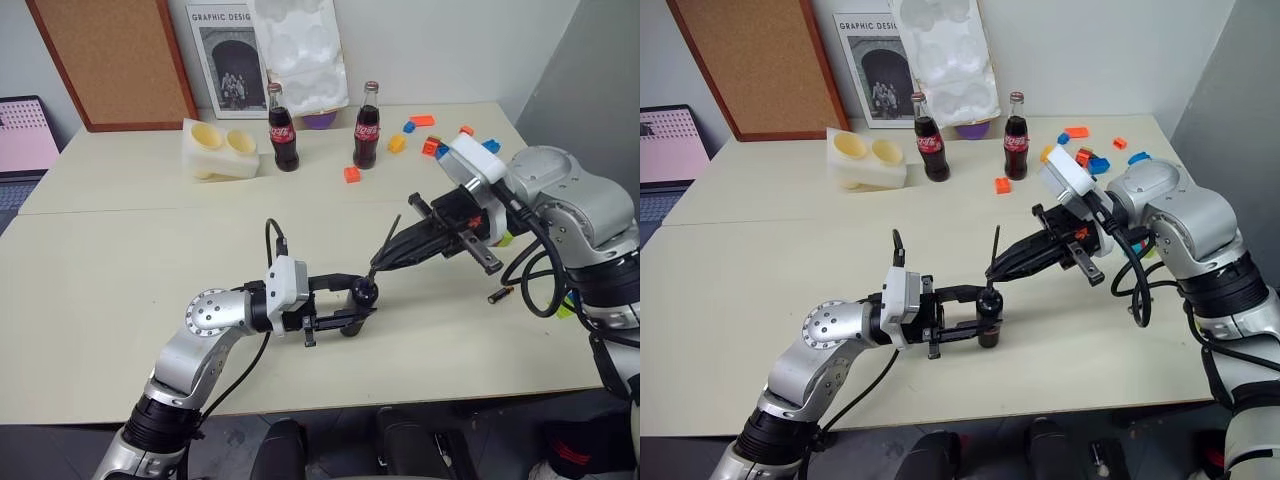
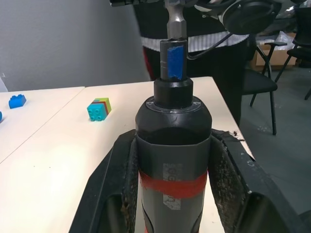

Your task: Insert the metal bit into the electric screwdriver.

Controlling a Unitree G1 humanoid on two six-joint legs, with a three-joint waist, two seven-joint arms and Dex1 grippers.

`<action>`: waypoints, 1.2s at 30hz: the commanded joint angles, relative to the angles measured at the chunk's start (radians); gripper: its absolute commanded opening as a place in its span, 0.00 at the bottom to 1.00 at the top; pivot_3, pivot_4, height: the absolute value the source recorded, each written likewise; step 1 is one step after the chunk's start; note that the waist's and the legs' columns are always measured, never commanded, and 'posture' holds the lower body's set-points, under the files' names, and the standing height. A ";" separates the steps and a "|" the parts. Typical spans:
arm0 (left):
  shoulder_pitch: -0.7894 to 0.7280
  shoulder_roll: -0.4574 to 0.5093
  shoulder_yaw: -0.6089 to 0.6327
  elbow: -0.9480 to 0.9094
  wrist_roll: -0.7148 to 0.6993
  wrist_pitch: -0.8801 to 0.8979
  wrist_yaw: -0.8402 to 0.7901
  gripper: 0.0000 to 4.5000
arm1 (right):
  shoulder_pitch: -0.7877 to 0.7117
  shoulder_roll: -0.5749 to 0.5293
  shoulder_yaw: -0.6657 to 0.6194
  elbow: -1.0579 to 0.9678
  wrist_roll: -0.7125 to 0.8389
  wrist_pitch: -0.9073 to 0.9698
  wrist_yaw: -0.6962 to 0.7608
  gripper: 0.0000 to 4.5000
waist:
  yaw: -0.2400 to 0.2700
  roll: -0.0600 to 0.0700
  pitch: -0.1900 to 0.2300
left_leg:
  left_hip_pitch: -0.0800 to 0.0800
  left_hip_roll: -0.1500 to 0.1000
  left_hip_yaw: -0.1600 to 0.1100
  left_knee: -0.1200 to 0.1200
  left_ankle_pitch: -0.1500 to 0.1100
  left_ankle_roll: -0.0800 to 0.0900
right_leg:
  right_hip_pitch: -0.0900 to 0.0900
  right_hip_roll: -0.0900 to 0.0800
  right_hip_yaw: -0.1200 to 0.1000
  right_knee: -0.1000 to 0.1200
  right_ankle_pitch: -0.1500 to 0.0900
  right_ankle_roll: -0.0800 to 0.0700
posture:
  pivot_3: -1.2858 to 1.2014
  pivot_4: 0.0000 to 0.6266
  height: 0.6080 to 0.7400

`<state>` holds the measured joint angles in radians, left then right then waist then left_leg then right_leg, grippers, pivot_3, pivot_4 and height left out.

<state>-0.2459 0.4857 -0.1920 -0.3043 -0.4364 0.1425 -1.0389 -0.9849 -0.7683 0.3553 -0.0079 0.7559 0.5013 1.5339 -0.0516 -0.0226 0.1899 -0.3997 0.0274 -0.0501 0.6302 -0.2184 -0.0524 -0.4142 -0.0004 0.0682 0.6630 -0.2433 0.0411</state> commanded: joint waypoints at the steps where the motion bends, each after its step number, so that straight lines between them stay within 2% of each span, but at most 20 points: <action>1: 0.004 0.012 -0.002 -0.002 0.023 -0.003 0.004 0.37 | -0.014 -0.012 0.006 -0.011 0.001 -0.007 0.081 0.00 | 0.000 0.000 0.000 | 0.000 0.000 0.000 0.000 0.000 0.000 | 0.000 0.000 0.000 0.000 0.000 0.000 | 0.52 0.24 1.00; 17: 0.005 0.009 -0.003 0.001 0.030 -0.001 0.008 0.37 | -0.020 -0.016 0.057 -0.027 -0.063 -0.033 0.081 0.00 | -0.001 0.000 0.000 | 0.002 0.000 0.000 0.000 0.000 0.000 | 0.002 0.000 0.000 0.000 0.000 -0.001 | 0.52 0.24 1.00; 27: 0.007 0.010 -0.001 -0.001 0.032 -0.002 0.008 0.37 | -0.024 -0.022 0.058 -0.029 -0.132 0.062 0.057 0.00 | -0.002 0.000 -0.001 | 0.005 0.000 0.000 0.000 0.000 0.000 | 0.005 0.000 0.000 0.000 -0.003 -0.005 | 0.52 0.24 1.00; 36: 0.009 0.012 0.002 -0.003 0.031 -0.003 0.008 0.37 | -0.006 -0.015 0.038 -0.030 -0.131 0.156 0.033 0.00 | -0.003 0.000 -0.002 | 0.007 0.000 0.000 0.000 0.000 0.000 | 0.007 0.000 0.000 0.000 -0.003 -0.005 | 0.52 0.24 1.00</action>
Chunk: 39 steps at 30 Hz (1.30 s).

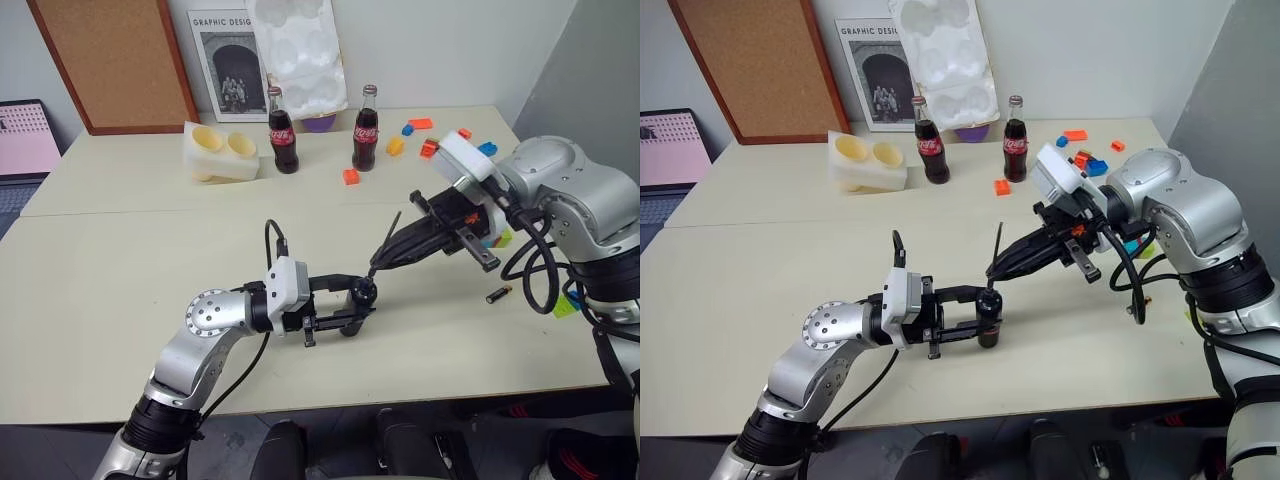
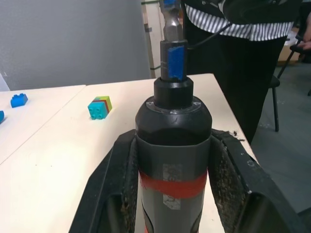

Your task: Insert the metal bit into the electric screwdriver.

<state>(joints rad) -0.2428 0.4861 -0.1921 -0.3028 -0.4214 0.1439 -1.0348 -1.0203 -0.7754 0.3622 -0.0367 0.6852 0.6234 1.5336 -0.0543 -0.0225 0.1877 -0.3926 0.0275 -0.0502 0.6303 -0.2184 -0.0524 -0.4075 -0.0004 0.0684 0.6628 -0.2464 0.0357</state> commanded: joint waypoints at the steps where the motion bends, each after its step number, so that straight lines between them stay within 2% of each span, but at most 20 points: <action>1: 0.006 0.012 0.003 -0.004 0.016 -0.004 0.003 0.37 | 0.030 -0.007 0.028 -0.002 -0.062 0.036 0.032 0.00 | 0.000 0.000 0.000 | 0.000 0.000 0.000 0.000 0.000 0.000 | 0.000 0.000 0.000 0.000 0.000 0.000 | 0.52 0.24 1.00; 6: 0.005 0.011 0.003 -0.003 0.017 -0.004 0.004 0.37 | 0.034 -0.003 0.005 -0.027 -0.046 0.059 0.026 0.00 | -0.002 0.000 0.000 | 0.000 0.000 0.000 0.000 0.000 0.000 | 0.000 0.000 0.000 0.000 0.000 0.000 | 0.52 0.24 1.00; 16: 0.003 0.010 0.002 0.002 0.022 -0.005 0.003 0.37 | 0.104 0.026 -0.030 -0.207 -0.018 0.117 -0.044 0.00 | -0.001 0.000 0.000 | 0.000 0.000 0.000 0.000 0.000 0.000 | 0.000 0.000 0.000 -0.001 0.000 0.000 | 0.52 0.24 1.00; 21: 0.000 0.012 0.000 0.004 0.022 -0.007 0.001 0.37 | 0.094 0.041 -0.030 -0.180 -0.053 0.081 -0.027 0.00 | -0.001 0.000 0.000 | -0.001 0.000 0.000 0.000 0.000 0.000 | 0.000 0.000 0.000 -0.001 0.000 0.000 | 0.52 0.24 1.00; 27: 0.002 0.016 0.006 0.005 0.021 -0.010 0.002 0.37 | 0.070 0.039 0.000 -0.089 -0.088 -0.063 0.078 0.00 | -0.001 0.000 0.000 | 0.000 0.000 0.000 0.000 0.000 0.000 | 0.000 0.000 0.000 -0.001 0.000 0.000 | 0.52 0.24 1.00; 39: 0.013 0.018 0.011 -0.007 0.015 -0.009 0.016 0.36 | 0.072 0.096 -0.033 -0.005 0.000 -0.027 0.068 0.00 | -0.002 0.000 0.000 | -0.001 0.000 0.000 0.000 0.000 0.000 | 0.000 0.000 0.000 -0.001 0.000 0.000 | 0.52 0.24 1.00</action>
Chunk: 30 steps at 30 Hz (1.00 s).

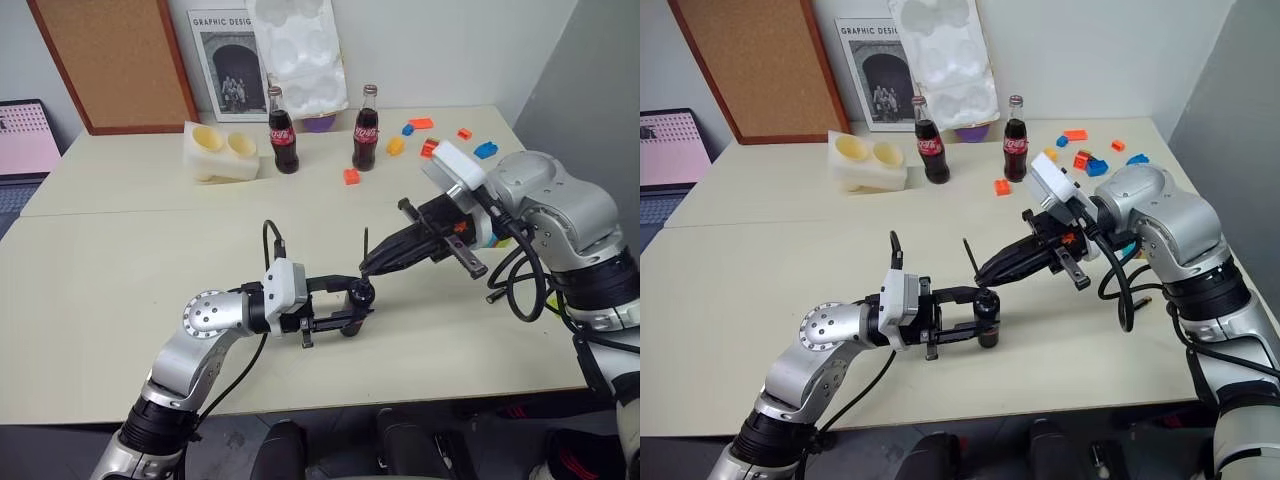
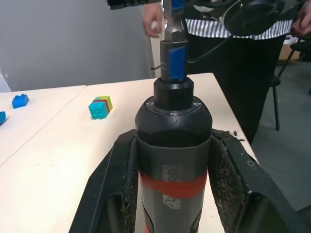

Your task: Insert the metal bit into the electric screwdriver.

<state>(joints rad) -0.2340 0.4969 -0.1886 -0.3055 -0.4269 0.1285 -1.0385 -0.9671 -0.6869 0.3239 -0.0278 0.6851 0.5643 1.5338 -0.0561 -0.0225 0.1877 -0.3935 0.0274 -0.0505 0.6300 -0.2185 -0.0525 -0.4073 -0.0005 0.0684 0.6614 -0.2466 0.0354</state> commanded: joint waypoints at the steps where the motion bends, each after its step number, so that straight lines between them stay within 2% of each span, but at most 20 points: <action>1: 0.005 0.008 0.008 -0.005 0.020 0.007 0.020 0.36 | 0.021 0.009 0.001 -0.017 0.004 0.039 0.061 0.00 | 0.000 0.000 0.000 | 0.000 0.000 0.000 0.000 0.000 0.000 | 0.000 0.000 0.000 0.000 0.000 0.000 | 0.52 0.24 1.00; 10: 0.001 0.011 0.011 0.001 0.019 0.006 0.018 0.36 | 0.042 0.009 -0.059 -0.056 0.026 0.104 0.026 0.00 | 0.000 0.000 0.000 | -0.001 0.000 0.000 0.000 0.000 0.000 | 0.000 0.000 0.000 0.000 0.000 0.000 | 0.52 0.24 1.00; 17: 0.000 0.010 0.010 0.003 0.019 0.006 0.019 0.36 | 0.044 0.012 -0.063 -0.076 -0.005 0.068 0.041 0.00 | 0.000 0.000 0.000 | -0.001 0.000 0.000 0.000 0.000 0.000 | -0.001 0.000 0.000 0.000 0.000 0.000 | 0.52 0.24 1.00; 20: 0.000 0.011 0.012 0.002 0.019 0.007 0.020 0.36 | 0.042 0.009 -0.058 -0.080 -0.016 0.065 0.042 0.10 | 0.000 0.000 0.000 | -0.002 0.000 0.000 0.000 0.000 0.000 | -0.001 0.000 0.000 0.000 0.000 0.000 | 0.52 0.24 1.00; 25: 0.001 0.012 0.012 0.000 0.019 0.009 0.023 0.36 | 0.037 0.006 -0.060 -0.089 -0.008 0.078 0.049 0.34 | 0.000 0.000 0.000 | -0.003 0.000 0.000 0.000 0.000 0.000 | -0.003 0.000 0.000 0.000 0.000 0.000 | 0.52 0.24 1.00; 30: 0.002 0.013 0.010 -0.001 0.019 0.009 0.022 0.36 | 0.021 0.008 -0.080 -0.086 0.015 0.107 0.042 0.63 | 0.000 0.000 0.000 | -0.003 0.000 0.000 0.000 0.000 0.000 | -0.003 0.000 0.000 0.000 0.000 0.000 | 0.52 0.24 1.00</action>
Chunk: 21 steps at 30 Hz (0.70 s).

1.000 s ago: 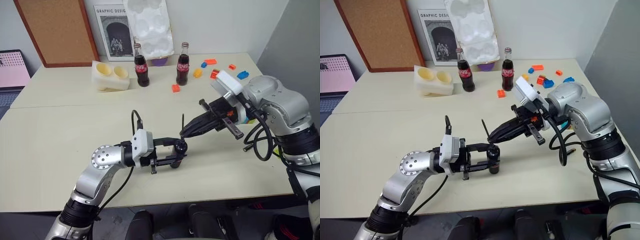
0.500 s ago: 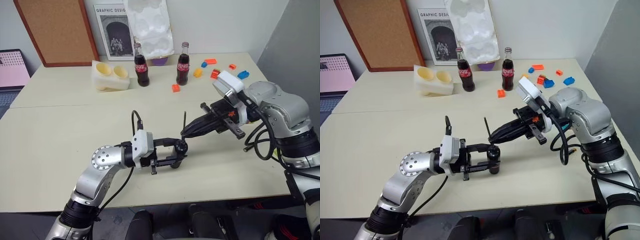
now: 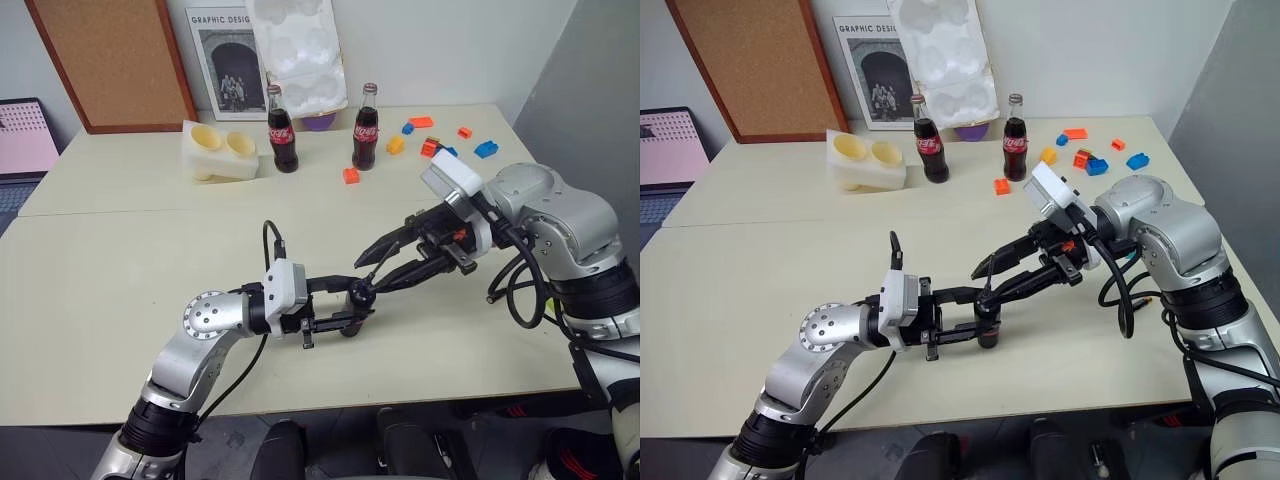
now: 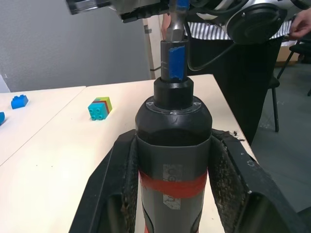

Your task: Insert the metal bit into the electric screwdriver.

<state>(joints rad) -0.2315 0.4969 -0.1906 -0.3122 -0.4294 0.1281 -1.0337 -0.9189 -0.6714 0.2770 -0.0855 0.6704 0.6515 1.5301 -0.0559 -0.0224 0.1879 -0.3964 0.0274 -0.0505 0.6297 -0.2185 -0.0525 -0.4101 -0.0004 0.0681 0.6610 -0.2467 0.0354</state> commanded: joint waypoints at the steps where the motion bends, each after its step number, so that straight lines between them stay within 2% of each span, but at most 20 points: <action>1: 0.000 0.013 0.012 0.006 0.022 0.010 0.017 0.36 | -0.030 -0.009 -0.035 -0.026 0.029 0.021 0.046 0.67 | 0.000 0.000 0.000 | 0.000 0.000 0.000 0.000 0.000 0.000 | 0.000 0.000 0.000 0.000 0.000 0.000 | 0.52 0.24 1.00; 8: -0.002 0.010 0.008 0.008 0.024 0.009 0.018 0.36 | -0.041 0.002 -0.067 -0.032 0.091 0.106 0.015 1.00 | 0.000 0.000 0.000 | 0.000 0.000 0.000 0.000 0.000 0.000 | 0.000 0.000 0.000 0.000 0.000 0.000 | 0.52 0.24 1.00; 12: -0.002 0.010 0.007 0.008 0.024 0.009 0.018 0.36 | -0.050 0.026 -0.092 -0.033 0.128 0.156 -0.025 1.00 | 0.000 0.000 0.000 | 0.000 0.000 0.000 0.000 0.000 0.000 | 0.000 0.000 0.000 0.000 0.000 0.000 | 0.52 0.24 1.00; 21: 0.002 0.010 0.005 0.004 0.028 0.011 0.023 0.36 | -0.059 0.050 -0.109 -0.011 0.109 0.178 -0.093 1.00 | 0.000 0.000 0.000 | -0.001 0.000 0.000 0.000 0.000 0.000 | 0.000 0.000 0.000 0.000 0.000 0.000 | 0.52 0.24 1.00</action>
<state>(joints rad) -0.2316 0.4969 -0.1907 -0.3130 -0.4294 0.1290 -1.0320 -0.9533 -0.6243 0.2131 -0.0901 0.7679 0.8238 1.4532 -0.0562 -0.0224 0.1879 -0.3969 0.0274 -0.0506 0.6297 -0.2185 -0.0525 -0.4105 -0.0003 0.0681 0.6609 -0.2467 0.0354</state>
